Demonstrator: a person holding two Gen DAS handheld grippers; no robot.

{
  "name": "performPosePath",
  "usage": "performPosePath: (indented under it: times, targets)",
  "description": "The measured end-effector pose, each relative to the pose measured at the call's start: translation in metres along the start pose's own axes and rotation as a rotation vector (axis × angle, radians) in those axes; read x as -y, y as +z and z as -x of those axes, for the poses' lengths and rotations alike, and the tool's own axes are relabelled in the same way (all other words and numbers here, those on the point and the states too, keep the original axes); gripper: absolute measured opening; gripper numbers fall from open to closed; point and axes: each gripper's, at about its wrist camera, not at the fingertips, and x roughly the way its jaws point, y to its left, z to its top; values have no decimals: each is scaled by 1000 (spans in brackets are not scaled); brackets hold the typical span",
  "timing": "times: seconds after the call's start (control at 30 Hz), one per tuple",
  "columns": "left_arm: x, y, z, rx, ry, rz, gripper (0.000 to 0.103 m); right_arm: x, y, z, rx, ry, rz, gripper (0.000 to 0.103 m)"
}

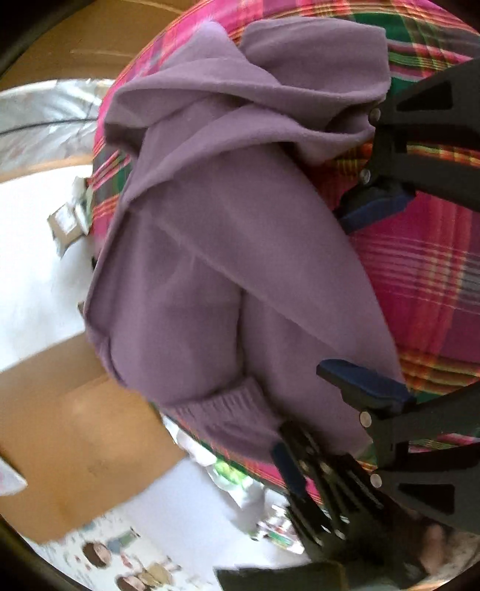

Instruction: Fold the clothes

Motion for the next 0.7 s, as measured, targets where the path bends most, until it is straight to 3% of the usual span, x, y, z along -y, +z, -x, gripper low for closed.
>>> performPosePath:
  times: [0.07,0.17,0.27,0.6,0.7]
  targets:
    - [2,2,-1,-12,-16,10,30,3,-1,-1,8,5,-13,69]
    - [8,-2,16,39,-92,-16,30,5,0,-1,16,8,-26,69]
    - [11,-2,18,64,-122,-35,31,6,-3,0,29,10,-29,69]
    - [17,5,-13,-6,55,-77,32,13,-1,1,46,42,-67,69]
    - [15,9,-20,-31,105,-81,32,16,1,0,47,29,-94,60]
